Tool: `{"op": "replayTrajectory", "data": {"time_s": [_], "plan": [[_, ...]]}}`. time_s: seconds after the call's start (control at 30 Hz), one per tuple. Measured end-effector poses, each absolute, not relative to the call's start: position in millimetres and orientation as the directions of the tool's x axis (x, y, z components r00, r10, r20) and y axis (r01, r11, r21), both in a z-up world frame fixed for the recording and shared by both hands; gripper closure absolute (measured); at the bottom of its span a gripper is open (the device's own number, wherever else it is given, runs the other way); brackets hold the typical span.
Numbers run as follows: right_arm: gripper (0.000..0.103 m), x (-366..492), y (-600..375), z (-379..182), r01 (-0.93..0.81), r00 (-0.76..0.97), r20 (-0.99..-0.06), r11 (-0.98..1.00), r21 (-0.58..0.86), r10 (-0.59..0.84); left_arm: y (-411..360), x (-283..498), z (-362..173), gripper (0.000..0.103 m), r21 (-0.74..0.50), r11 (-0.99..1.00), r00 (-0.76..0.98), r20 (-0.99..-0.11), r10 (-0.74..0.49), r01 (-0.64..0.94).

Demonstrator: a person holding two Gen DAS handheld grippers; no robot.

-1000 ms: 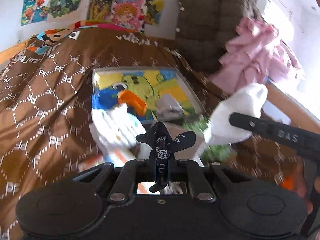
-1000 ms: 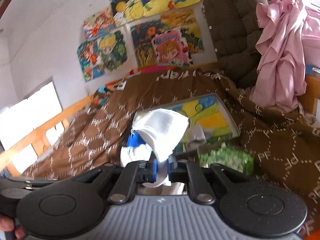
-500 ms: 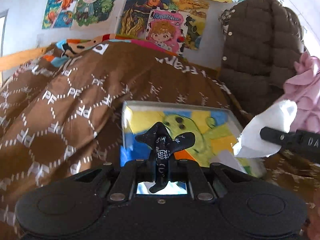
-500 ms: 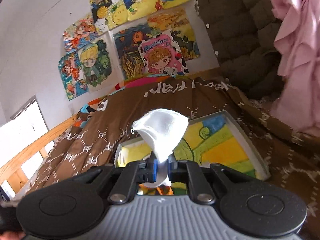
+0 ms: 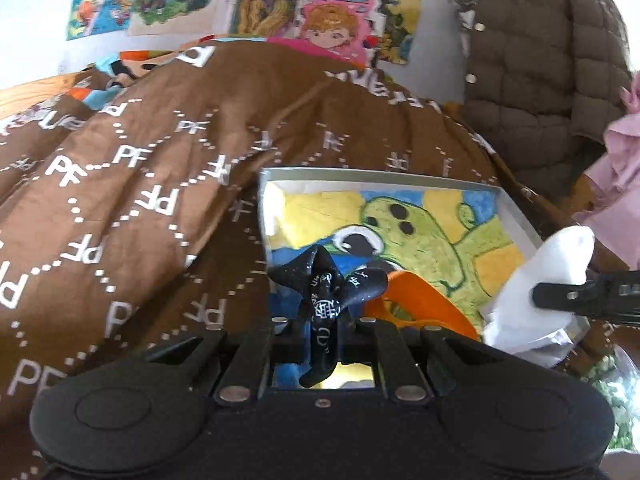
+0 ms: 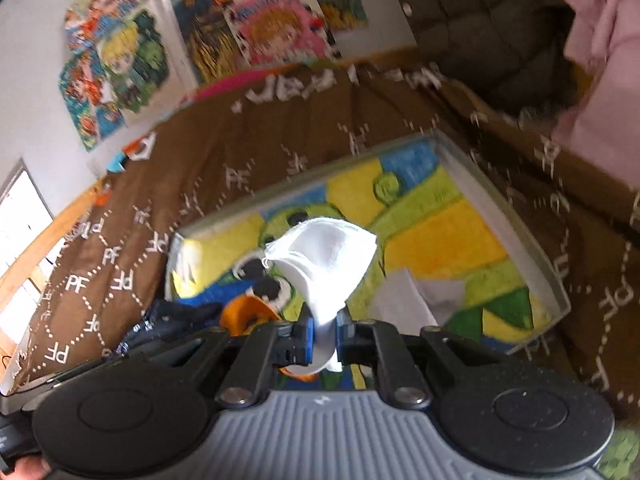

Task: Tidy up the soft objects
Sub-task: 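Carry the black cloth with left tool while right tool carries the white cloth to the tray, then open left tool over the tray while right tool releases the white cloth there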

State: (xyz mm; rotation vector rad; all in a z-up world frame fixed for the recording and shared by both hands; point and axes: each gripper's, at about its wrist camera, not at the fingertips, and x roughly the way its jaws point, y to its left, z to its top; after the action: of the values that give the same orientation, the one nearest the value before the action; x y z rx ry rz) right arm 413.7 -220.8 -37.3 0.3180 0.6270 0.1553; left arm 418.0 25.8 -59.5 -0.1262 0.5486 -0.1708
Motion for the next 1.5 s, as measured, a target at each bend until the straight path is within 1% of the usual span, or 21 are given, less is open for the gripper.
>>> {"op": "replayTrajectory", "data": {"time_s": [0.07,0.2,0.3,0.4,0.47,0.5,0.53,0.6,0.63,0.7,0.73,0.83,0.9,0.93,0.97,1.07,1.1,1.17,1.33,1.4,1.5], "plan": [[0.091,417.2,-220.2,-42.3,-0.038,0.783,-0.575,0.941,0.337,0.238,21.8,418.0,-62.1,0.092,-0.151,0.977,0.837,-0.507,-0.205,0.148],[0.091,416.9,-219.7,-49.5,-0.023,0.77,-0.602,0.951,0.309,0.214,18.3,422.6,-73.0,0.092,-0.151,0.978,0.808,-0.554,-0.202,0.14],[0.089,417.1,-217.1,-57.8,-0.02,0.758,-0.619,0.957,0.291,0.204,15.5,422.3,-76.0,0.091,-0.141,0.979,0.803,-0.562,-0.199,0.144],[0.082,418.5,-216.5,-63.4,-0.02,0.752,-0.627,0.957,0.288,0.204,13.8,420.6,-76.6,0.089,-0.131,0.98,0.803,-0.562,-0.199,0.15],[0.081,419.1,-215.5,-68.0,-0.017,0.748,-0.635,0.962,0.273,0.193,12.9,420.8,-76.4,0.088,-0.135,0.978,0.802,-0.561,-0.205,0.156],[0.077,419.0,-215.6,-69.0,-0.016,0.751,-0.633,0.963,0.268,0.189,13.2,420.6,-76.7,0.085,-0.139,0.977,0.802,-0.56,-0.21,0.159],[0.074,419.3,-215.9,-69.1,-0.015,0.752,-0.632,0.964,0.267,0.187,13.5,420.4,-76.8,0.083,-0.146,0.976,0.801,-0.559,-0.214,0.16],[0.064,419.2,-216.7,-69.0,-0.015,0.754,-0.629,0.963,0.27,0.189,14.0,420.6,-76.9,0.081,-0.155,0.975,0.801,-0.558,-0.218,0.157],[0.061,418.7,-216.9,-69.0,-0.015,0.755,-0.627,0.962,0.272,0.189,14.0,421.1,-76.7,0.079,-0.157,0.975,0.8,-0.559,-0.22,0.158],[0.053,418.7,-217.9,-68.6,-0.013,0.758,-0.625,0.962,0.272,0.187,13.7,420.5,-76.7,0.073,-0.158,0.975,0.802,-0.556,-0.219,0.157],[0.052,418.4,-218.0,-68.5,-0.014,0.758,-0.624,0.963,0.271,0.187,13.4,420.1,-76.6,0.072,-0.158,0.975,0.802,-0.555,-0.22,0.158],[0.046,418.2,-219.2,-68.1,-0.012,0.76,-0.623,0.961,0.275,0.187,11.9,418.9,-76.4,0.062,-0.152,0.976,0.805,-0.553,-0.215,0.157],[0.037,417.8,-221.0,-67.5,-0.01,0.763,-0.618,0.959,0.282,0.19,11.0,418.2,-75.9,0.055,-0.148,0.976,0.807,-0.551,-0.213,0.156],[0.035,417.3,-222.0,-66.8,-0.009,0.767,-0.613,0.958,0.286,0.19,10.3,417.5,-75.2,0.053,-0.145,0.977,0.81,-0.547,-0.211,0.157],[0.03,416.8,-222.9,-65.6,-0.006,0.771,-0.608,0.957,0.289,0.189,9.6,417.1,-74.2,0.049,-0.141,0.978,0.813,-0.544,-0.208,0.156],[0.02,413.2,-225.4,-59.7,0.006,0.788,-0.589,0.954,0.298,0.179,7.0,413.1,-69.7,0.032,-0.128,0.981,0.828,-0.527,-0.193,0.147],[0.018,411.8,-226.4,-57.3,0.007,0.794,-0.581,0.953,0.303,0.179,6.7,411.5,-67.3,0.029,-0.128,0.982,0.834,-0.519,-0.187,0.141],[0.015,408.7,-228.8,-52.0,0.01,0.806,-0.564,0.95,0.313,0.177,6.0,409.0,-62.5,0.025,-0.132,0.982,0.841,-0.51,-0.184,0.134],[0.008,398.6,-235.0,-31.5,0.002,0.834,-0.519,0.939,0.344,0.188,1.8,397.3,-41.3,0.019,-0.128,0.983,0.86,-0.478,-0.18,0.134],[0.003,391.1,-237.0,-20.1,-0.004,0.852,-0.489,0.937,0.349,0.186,0.3,390.8,-28.7,0.013,-0.123,0.985,0.872,-0.46,-0.165,0.122],[0.0,374.2,-239.6,0.7,-0.005,0.886,-0.432,0.937,0.349,0.166,0.5,376.1,-6.8,0.005,-0.133,0.987,0.898,-0.419,-0.133,0.084]]}}
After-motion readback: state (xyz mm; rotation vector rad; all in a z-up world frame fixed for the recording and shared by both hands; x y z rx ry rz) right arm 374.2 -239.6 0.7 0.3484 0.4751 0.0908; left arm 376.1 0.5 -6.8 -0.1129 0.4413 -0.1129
